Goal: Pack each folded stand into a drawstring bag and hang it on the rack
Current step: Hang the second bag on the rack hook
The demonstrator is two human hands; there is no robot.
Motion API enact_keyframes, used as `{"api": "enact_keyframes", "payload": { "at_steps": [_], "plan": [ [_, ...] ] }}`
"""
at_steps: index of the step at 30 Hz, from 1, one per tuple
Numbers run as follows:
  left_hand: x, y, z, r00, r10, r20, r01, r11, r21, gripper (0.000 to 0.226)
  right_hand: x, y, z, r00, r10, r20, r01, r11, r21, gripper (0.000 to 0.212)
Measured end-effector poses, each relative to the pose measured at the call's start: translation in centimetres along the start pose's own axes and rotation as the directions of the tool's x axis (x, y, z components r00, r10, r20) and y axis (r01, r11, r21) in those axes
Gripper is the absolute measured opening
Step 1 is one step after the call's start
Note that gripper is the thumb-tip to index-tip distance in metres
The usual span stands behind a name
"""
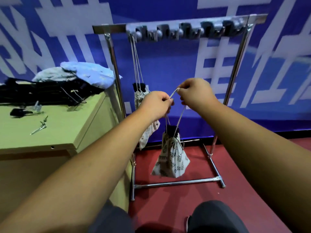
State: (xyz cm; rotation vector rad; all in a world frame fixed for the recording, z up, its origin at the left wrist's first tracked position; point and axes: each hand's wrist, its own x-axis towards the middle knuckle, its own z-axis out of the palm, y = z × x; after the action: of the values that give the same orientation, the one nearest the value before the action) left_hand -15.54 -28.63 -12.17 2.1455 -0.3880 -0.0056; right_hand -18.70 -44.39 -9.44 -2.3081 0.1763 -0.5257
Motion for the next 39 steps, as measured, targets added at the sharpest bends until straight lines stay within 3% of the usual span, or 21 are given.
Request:
{"api": "enact_keyframes", "payload": {
  "at_steps": [3, 8, 13, 19, 21, 27, 33, 36, 39],
  "plan": [
    [2.4, 2.4, -2.2, 1.0, 0.017, 0.013, -0.017, 1.0, 0.012, 0.023, 2.1, -1.1, -0.6, 0.992, -0.037, -0.117, 0.038, 0.999, 0.001, 0.017],
    [5.4, 5.6, -4.9, 1.0, -0.023, -0.004, 0.022, 0.994, -0.109, 0.023, 5.5, -3.2, -1.6, 0.96, -0.107, -0.26, 0.12, 0.992, 0.035, 0.016],
    [8.6, 7.8, -7.1, 0.979, -0.095, -0.183, 0.024, 0.934, -0.358, 0.018, 8.4, -5.3, -1.4, 0.888, -0.348, -0.301, 0.335, 0.937, -0.095, 0.017],
    [11.3, 8.4, -10.3, 0.926, -0.083, -0.368, -0.055, 0.935, -0.351, 0.024, 11.9, -9.4, -0.8, 0.843, -0.456, -0.285, 0.403, 0.887, -0.227, 0.019],
    [12.1, 8.7, -10.9, 0.918, -0.103, -0.382, -0.041, 0.936, -0.351, 0.026, 12.7, -10.4, -0.3, 0.846, -0.463, -0.266, 0.385, 0.874, -0.297, 0.014],
    [13.4, 9.6, -11.6, 0.956, -0.196, -0.22, 0.109, 0.929, -0.353, 0.017, 13.8, -11.0, 0.1, 0.883, -0.407, -0.234, 0.234, 0.813, -0.533, 0.014],
    [13.7, 7.5, -10.9, 0.948, -0.285, -0.139, 0.255, 0.946, -0.2, 0.025, 13.9, -10.4, 1.2, 0.935, -0.304, -0.18, 0.203, 0.878, -0.433, 0.017],
    [13.3, 6.9, -10.5, 0.958, -0.258, -0.123, 0.241, 0.96, -0.141, 0.031, 13.5, -10.8, 1.6, 0.966, -0.224, -0.126, 0.168, 0.922, -0.35, 0.009],
    [11.8, 6.3, -10.8, 0.968, -0.216, -0.126, 0.22, 0.975, 0.022, 0.02, 12.3, -11.0, 1.6, 0.989, -0.15, -0.009, 0.137, 0.923, -0.36, 0.017]
  ]
}}
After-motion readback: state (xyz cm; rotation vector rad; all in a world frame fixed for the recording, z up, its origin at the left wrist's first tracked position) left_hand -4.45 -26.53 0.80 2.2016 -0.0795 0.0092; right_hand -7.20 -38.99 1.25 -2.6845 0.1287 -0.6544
